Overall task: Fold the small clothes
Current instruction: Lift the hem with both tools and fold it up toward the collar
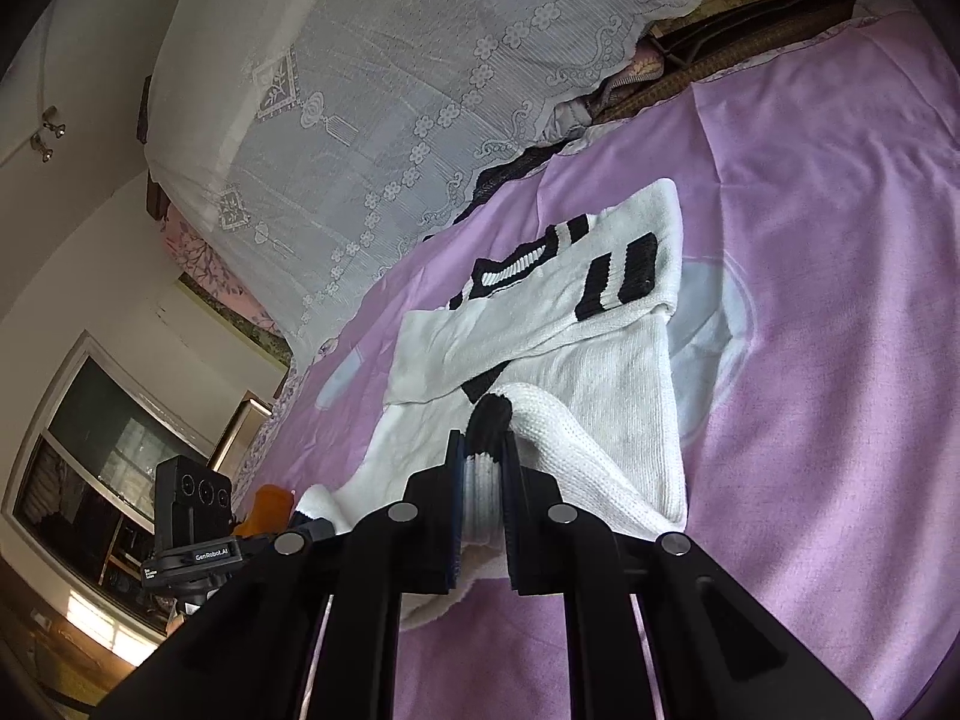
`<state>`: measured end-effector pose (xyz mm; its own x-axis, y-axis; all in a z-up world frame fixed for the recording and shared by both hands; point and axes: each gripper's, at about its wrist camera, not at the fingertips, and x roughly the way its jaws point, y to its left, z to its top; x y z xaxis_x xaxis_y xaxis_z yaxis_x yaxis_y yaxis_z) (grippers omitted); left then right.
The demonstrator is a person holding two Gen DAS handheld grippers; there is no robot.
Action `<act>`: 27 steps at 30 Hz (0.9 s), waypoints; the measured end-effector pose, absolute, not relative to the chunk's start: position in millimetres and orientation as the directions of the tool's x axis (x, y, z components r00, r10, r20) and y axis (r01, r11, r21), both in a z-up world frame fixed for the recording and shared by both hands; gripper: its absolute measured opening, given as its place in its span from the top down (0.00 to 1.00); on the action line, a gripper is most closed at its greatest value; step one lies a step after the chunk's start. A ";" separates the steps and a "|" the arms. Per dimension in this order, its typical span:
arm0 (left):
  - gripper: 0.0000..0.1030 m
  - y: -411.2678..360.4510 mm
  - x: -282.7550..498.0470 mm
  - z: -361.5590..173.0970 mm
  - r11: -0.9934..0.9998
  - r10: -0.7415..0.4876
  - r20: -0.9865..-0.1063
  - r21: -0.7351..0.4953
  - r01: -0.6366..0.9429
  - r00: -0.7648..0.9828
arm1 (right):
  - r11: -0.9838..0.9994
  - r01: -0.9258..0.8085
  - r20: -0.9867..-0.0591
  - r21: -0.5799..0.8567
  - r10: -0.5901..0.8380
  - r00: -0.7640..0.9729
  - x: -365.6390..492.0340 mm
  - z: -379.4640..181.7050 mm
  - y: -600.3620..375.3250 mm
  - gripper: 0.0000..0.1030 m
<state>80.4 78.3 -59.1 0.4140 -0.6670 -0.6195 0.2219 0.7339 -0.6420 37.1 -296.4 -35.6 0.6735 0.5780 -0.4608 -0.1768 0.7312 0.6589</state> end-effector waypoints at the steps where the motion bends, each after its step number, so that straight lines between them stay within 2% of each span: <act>1: 0.89 80.5 83.7 -51.1 0.745 -0.652 -0.610 -0.627 0.230 0.450 | 0.732 -0.177 -0.459 0.658 0.576 0.676 40.8 -32.8 -296.2 0.89; 9: 0.89 86.8 126.8 -9.8 0.794 -0.562 -0.550 -0.567 0.217 0.618 | 0.750 -0.165 -0.448 0.640 0.539 0.713 82.2 -11.3 -290.6 0.89; 18: 0.89 91.9 181.1 -4.4 0.785 -0.511 -0.494 -0.601 0.148 0.703 | 0.754 -0.132 -0.451 0.644 0.513 0.731 134.0 -9.1 -288.0 0.89; 27: 0.89 86.6 230.7 -3.2 0.832 -0.433 -0.513 -0.544 0.110 0.741 | 0.725 -0.113 -0.420 0.679 0.511 0.750 198.6 -11.4 -289.5 0.89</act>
